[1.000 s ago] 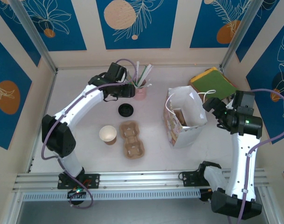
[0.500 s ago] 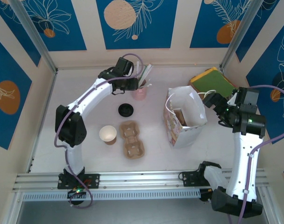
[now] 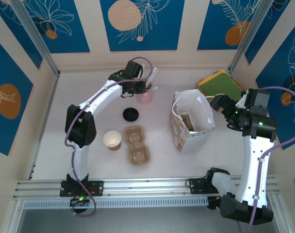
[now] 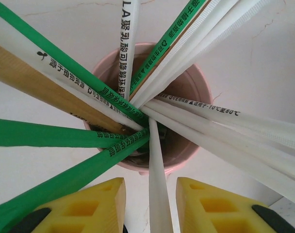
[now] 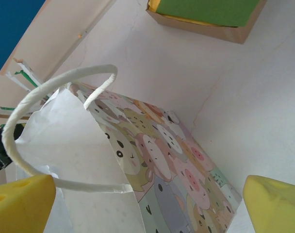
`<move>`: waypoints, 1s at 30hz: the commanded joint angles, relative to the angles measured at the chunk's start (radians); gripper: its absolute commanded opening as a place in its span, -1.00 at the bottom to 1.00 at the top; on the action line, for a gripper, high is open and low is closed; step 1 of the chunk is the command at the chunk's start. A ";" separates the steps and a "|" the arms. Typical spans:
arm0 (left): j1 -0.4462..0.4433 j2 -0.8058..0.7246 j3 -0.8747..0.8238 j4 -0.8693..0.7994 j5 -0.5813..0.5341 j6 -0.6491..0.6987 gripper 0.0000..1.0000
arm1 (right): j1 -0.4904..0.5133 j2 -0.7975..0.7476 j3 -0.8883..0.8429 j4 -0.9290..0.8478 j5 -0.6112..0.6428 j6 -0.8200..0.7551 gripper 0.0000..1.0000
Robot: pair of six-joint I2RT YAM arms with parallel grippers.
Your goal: Pack the takeout coffee
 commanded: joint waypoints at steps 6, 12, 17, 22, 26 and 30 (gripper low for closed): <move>-0.003 0.017 0.053 0.003 -0.008 0.012 -0.78 | 0.014 -0.031 0.037 -0.007 -0.092 -0.001 0.98; -0.009 -0.021 0.045 -0.023 -0.008 0.013 -0.95 | 0.027 -0.037 0.035 0.017 -0.182 -0.022 0.98; -0.013 -0.073 0.022 -0.029 -0.017 0.014 -0.95 | 0.045 -0.046 0.055 0.025 -0.271 -0.052 0.98; -0.016 -0.112 0.010 -0.038 -0.016 0.015 -0.95 | 0.061 -0.064 0.073 0.023 -0.313 -0.074 0.98; -0.022 -0.140 0.010 -0.046 -0.021 0.019 -0.95 | 0.071 -0.073 0.074 0.017 -0.305 -0.083 0.98; -0.028 -0.172 0.017 -0.059 -0.023 0.021 -0.95 | 0.072 -0.078 0.063 0.017 -0.302 -0.080 0.98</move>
